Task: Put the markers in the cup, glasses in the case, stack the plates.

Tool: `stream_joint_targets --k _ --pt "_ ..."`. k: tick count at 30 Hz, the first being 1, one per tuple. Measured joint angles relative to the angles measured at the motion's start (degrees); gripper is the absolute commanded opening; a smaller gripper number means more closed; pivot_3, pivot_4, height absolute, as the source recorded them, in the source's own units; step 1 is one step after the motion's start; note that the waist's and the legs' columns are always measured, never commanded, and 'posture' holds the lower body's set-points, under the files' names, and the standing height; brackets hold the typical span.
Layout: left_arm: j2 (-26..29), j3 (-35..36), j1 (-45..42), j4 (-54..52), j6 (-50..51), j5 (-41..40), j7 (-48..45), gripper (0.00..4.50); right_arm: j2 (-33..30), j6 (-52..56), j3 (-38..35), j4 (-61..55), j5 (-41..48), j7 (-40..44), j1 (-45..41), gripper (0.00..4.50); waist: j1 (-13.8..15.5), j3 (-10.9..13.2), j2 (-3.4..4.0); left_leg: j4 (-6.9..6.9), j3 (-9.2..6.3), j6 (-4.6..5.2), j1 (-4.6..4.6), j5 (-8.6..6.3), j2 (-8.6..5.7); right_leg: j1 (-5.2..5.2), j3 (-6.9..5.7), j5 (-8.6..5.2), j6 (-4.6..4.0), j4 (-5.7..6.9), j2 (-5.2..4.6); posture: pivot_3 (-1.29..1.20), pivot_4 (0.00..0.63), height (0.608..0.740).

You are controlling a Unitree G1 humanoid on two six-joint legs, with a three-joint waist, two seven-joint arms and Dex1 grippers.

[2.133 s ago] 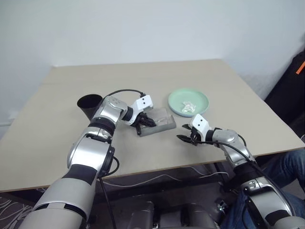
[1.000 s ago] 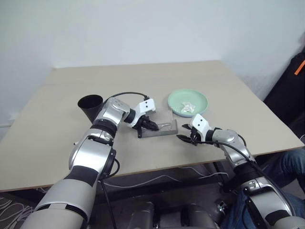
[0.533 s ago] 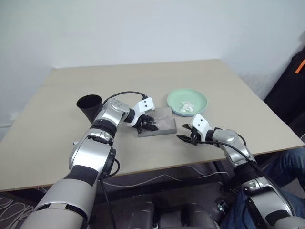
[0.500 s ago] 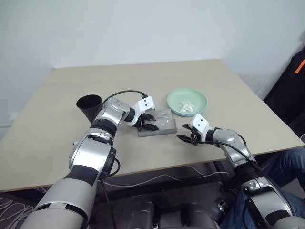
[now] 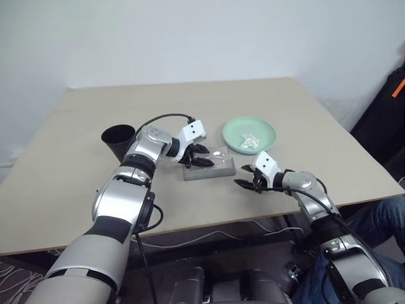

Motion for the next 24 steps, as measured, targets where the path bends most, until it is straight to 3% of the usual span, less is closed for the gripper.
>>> stream_joint_targets --k 10,13,17,24 --pt "-0.42 1.25 -0.62 0.83 -3.7 0.15 12.86 2.69 0.06 -0.03 0.0 0.03 -0.03 -0.13 -0.23 2.82 0.02 0.0 0.0 0.03 -0.02 0.0 0.0 0.0 0.0 0.02 -0.02 0.01 0.01 0.02 -0.01 0.0 0.0 0.721" --pt "-0.4 0.93 -1.44 0.93 -5.19 1.25 17.58 2.13 0.06 -0.03 0.0 0.02 -0.04 -0.25 -0.22 2.82 0.01 0.0 -0.01 0.03 -0.02 0.0 0.0 0.0 0.0 0.03 -0.02 0.01 0.01 0.02 0.0 0.0 0.0 0.721" --pt "-0.25 -3.58 -1.45 1.33 -9.27 6.3 21.44 0.81 0.06 -0.03 0.0 0.01 -0.05 -0.72 -0.22 2.82 0.02 0.0 -0.01 0.02 0.01 0.0 0.0 0.0 0.0 0.02 -0.02 0.02 0.01 0.03 0.0 0.0 0.0 0.721" --pt "-0.25 -8.0 0.0 2.02 -12.79 10.94 20.85 0.81 0.07 -0.04 0.0 0.01 -0.06 -0.78 -0.22 2.82 0.01 0.0 -0.01 0.0 0.01 0.0 0.0 0.0 0.0 0.01 -0.03 0.02 0.01 0.02 -0.01 0.0 0.0 0.721"
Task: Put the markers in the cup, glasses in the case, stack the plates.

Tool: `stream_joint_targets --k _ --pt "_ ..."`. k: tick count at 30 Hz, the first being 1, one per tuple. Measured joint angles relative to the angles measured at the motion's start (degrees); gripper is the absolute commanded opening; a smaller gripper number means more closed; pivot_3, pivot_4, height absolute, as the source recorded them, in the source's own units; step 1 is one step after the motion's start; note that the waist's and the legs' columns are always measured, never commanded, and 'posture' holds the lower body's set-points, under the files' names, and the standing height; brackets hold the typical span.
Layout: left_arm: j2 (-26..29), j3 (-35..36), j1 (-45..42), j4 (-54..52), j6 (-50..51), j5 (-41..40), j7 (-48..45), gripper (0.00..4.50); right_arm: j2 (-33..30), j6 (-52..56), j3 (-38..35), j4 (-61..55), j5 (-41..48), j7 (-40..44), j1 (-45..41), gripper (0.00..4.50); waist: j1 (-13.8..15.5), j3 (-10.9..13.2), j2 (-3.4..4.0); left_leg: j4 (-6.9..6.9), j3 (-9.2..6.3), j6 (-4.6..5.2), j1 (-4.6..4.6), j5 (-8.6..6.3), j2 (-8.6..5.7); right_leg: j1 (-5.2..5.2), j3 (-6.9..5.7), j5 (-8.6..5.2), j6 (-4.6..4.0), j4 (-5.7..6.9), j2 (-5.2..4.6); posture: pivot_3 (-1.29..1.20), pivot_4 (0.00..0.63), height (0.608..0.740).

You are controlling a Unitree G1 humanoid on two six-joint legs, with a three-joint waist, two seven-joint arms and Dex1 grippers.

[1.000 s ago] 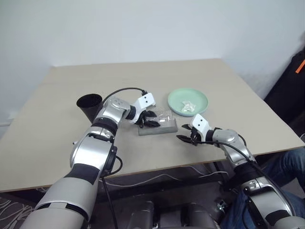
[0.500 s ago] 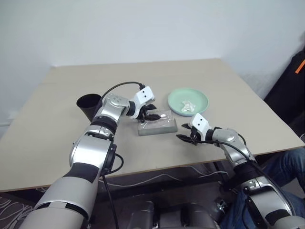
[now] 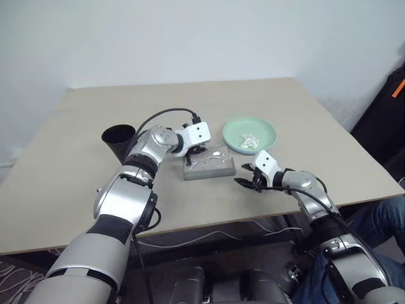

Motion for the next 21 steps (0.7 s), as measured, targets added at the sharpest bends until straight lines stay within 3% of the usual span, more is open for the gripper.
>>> stream_joint_targets --k 10,21 --pt "-0.06 0.72 1.66 -0.01 -1.5 -1.14 -6.44 0.81 0.02 -0.06 0.0 0.0 -0.02 -0.01 0.0 2.82 0.0 0.0 0.0 0.01 -0.01 0.0 -0.01 0.0 0.0 -0.01 0.0 0.0 0.0 0.0 -0.01 0.0 0.0 0.721" --pt "0.09 4.39 0.18 0.73 6.0 -2.71 8.49 0.81 0.14 -0.36 0.02 0.1 -0.03 0.01 -0.02 2.82 -0.01 0.0 0.0 0.06 -0.04 0.0 -0.01 0.0 0.0 0.01 -0.02 0.01 0.02 0.02 0.0 0.0 0.0 0.721"
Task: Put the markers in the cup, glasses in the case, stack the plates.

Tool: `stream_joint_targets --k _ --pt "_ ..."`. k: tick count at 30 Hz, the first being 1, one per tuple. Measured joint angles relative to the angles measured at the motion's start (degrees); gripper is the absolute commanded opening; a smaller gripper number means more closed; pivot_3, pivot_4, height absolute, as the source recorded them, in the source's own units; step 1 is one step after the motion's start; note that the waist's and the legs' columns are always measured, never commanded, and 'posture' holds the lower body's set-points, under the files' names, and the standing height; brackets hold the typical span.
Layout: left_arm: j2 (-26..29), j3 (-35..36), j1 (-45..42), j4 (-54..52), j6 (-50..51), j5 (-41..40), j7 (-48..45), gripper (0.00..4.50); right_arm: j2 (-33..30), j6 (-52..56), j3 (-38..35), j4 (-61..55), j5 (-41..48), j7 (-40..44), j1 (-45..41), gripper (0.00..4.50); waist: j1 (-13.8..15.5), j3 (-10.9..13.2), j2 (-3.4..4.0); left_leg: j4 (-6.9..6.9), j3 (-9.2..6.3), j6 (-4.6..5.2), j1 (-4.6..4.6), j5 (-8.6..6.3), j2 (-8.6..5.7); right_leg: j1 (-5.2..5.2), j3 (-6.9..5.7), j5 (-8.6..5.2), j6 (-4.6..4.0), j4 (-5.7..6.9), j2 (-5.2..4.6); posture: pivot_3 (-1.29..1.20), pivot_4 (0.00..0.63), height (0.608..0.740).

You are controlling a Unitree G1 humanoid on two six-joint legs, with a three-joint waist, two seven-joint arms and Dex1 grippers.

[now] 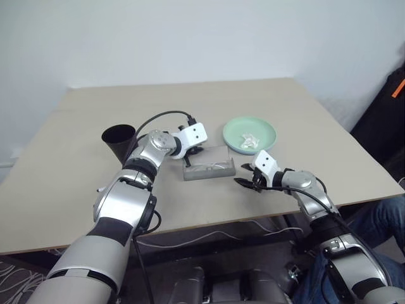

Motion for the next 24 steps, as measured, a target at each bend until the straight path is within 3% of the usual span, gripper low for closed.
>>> stream_joint_targets --k 2,4,10,24 --pt "0.07 2.5 -0.54 0.16 3.71 -1.82 1.88 0.81 0.01 -0.08 0.0 0.02 0.0 0.0 0.0 2.82 0.0 0.0 0.0 0.0 -0.01 0.0 0.0 0.0 0.0 0.01 -0.02 0.0 0.01 -0.01 0.0 0.0 0.0 0.721" --pt "0.12 5.03 -0.63 0.3 6.82 -3.73 3.01 1.16 0.0 -0.17 0.0 0.03 -0.01 0.0 -0.02 2.82 0.0 0.0 0.0 0.01 -0.03 0.0 0.0 0.0 0.0 0.02 -0.03 0.0 0.01 -0.01 0.0 0.0 0.0 0.721" --pt "0.38 7.43 -0.59 0.56 11.11 -5.7 3.96 3.08 0.0 -0.28 0.0 0.09 -0.01 0.02 -0.05 2.82 0.01 -0.01 -0.01 0.03 -0.02 0.0 0.0 0.0 0.0 0.03 -0.04 0.02 0.01 0.0 -0.01 0.0 0.0 0.721" --pt "-0.8 22.38 0.99 0.98 27.82 -18.35 9.37 3.08 -0.02 -0.3 0.0 0.32 -0.01 -0.01 -0.15 2.82 -0.04 -0.02 -0.03 0.04 -0.08 -0.01 0.0 0.01 -0.01 0.04 -0.05 0.08 0.03 0.0 -0.01 0.0 0.0 0.721"
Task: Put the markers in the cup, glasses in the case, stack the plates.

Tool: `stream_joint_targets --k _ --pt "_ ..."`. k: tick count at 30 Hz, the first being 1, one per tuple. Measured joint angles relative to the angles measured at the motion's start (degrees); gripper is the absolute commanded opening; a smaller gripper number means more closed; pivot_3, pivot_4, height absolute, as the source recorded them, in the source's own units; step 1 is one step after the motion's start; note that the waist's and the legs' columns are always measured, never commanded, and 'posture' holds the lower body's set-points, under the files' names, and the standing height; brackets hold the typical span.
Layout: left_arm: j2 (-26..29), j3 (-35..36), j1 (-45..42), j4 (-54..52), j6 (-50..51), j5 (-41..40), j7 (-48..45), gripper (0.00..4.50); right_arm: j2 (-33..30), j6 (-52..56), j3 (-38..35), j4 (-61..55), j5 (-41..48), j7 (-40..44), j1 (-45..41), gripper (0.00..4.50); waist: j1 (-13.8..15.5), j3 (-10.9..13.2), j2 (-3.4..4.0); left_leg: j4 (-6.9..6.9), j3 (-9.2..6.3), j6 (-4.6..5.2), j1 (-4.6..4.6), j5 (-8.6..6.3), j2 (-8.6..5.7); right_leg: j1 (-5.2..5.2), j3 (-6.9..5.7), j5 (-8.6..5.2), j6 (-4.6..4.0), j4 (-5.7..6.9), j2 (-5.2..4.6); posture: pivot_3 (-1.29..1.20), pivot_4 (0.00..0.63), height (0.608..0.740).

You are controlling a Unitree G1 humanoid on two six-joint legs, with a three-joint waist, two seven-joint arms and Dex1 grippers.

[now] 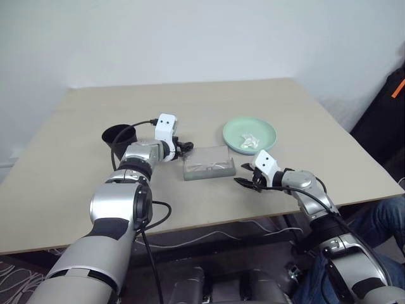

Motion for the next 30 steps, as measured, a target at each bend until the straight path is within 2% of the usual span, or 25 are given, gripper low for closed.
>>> stream_joint_targets --k 20,30 --pt "-1.98 4.02 2.62 -0.64 4.86 -4.26 -2.16 3.08 -0.6 3.19 -0.05 -4.93 0.08 -1.23 3.52 2.82 0.06 -0.01 -0.01 -0.07 0.04 0.0 0.0 0.0 -0.06 0.02 -0.06 0.16 0.02 -0.03 -0.16 0.0 0.0 0.721" --pt "-1.46 3.69 3.65 -0.89 4.33 -4.95 -12.55 3.08 -0.73 3.68 -0.05 -5.88 0.18 -1.26 3.54 2.82 0.03 -0.01 -0.01 -0.2 0.05 -0.01 -0.03 -0.01 -0.06 0.0 -0.21 0.19 0.04 -0.06 -0.23 0.0 0.0 0.721"
